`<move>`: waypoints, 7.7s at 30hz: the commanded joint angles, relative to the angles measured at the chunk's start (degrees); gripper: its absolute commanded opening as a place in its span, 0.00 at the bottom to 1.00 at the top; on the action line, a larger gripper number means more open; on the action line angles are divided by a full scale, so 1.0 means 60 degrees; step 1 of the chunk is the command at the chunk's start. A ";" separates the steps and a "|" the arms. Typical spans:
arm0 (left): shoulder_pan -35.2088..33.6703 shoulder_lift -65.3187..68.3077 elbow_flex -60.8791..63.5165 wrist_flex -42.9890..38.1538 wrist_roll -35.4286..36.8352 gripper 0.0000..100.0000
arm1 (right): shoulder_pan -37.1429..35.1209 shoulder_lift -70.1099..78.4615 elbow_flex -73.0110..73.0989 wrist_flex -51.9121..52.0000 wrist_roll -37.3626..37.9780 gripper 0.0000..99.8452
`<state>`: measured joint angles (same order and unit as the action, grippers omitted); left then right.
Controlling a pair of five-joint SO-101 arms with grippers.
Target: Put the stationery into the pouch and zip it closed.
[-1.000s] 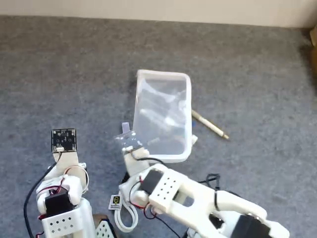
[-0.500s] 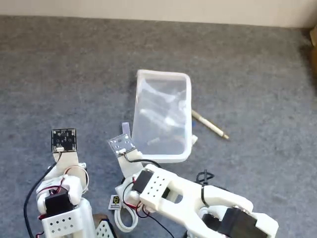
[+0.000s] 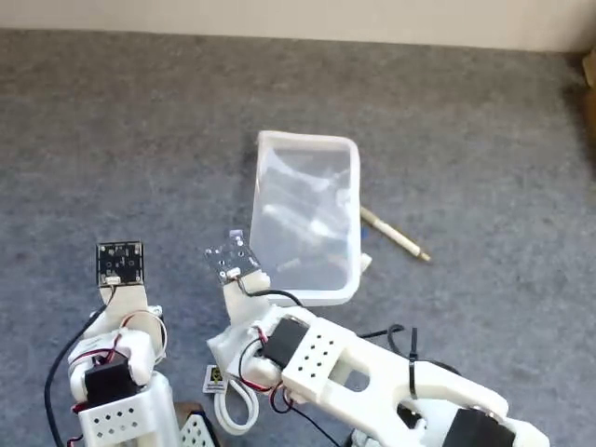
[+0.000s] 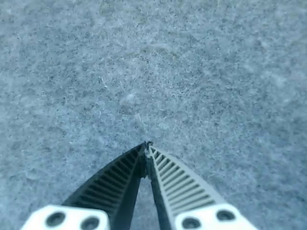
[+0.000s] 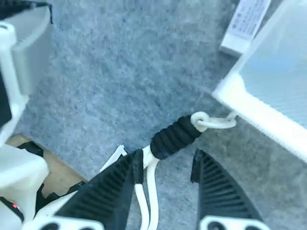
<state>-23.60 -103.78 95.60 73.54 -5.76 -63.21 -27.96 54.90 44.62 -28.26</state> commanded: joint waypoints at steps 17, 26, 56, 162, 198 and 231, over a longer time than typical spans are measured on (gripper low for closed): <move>-0.0110 -0.0081 -0.0403 -0.0132 0.0117 0.01 | 0.1062 0.2469 0.0652 -0.2103 0.0176 0.16; -0.0110 -0.0081 -0.0403 -0.0132 0.0117 0.01 | 0.1092 0.2542 0.0637 -0.1062 0.0176 0.16; -0.0110 -0.0081 -0.0403 -0.0132 0.0117 0.01 | 0.1604 0.2674 -0.0388 0.0564 0.0176 0.04; 0.3348 -0.0081 -0.3231 -0.1729 0.0073 0.05 | 0.2513 -0.5429 0.2103 0.0300 0.1890 0.00; 0.4505 -0.0081 -0.3846 -0.0527 0.1890 0.34 | 0.3070 -1.2872 0.6982 -0.2381 0.3897 0.00; 0.4359 -0.0081 -0.2645 -0.2256 0.2256 0.29 | 0.3128 -1.2828 0.6967 -0.1282 0.3912 0.00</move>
<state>3.38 -103.78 80.48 61.58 7.16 -45.01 -103.47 95.69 35.30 -5.67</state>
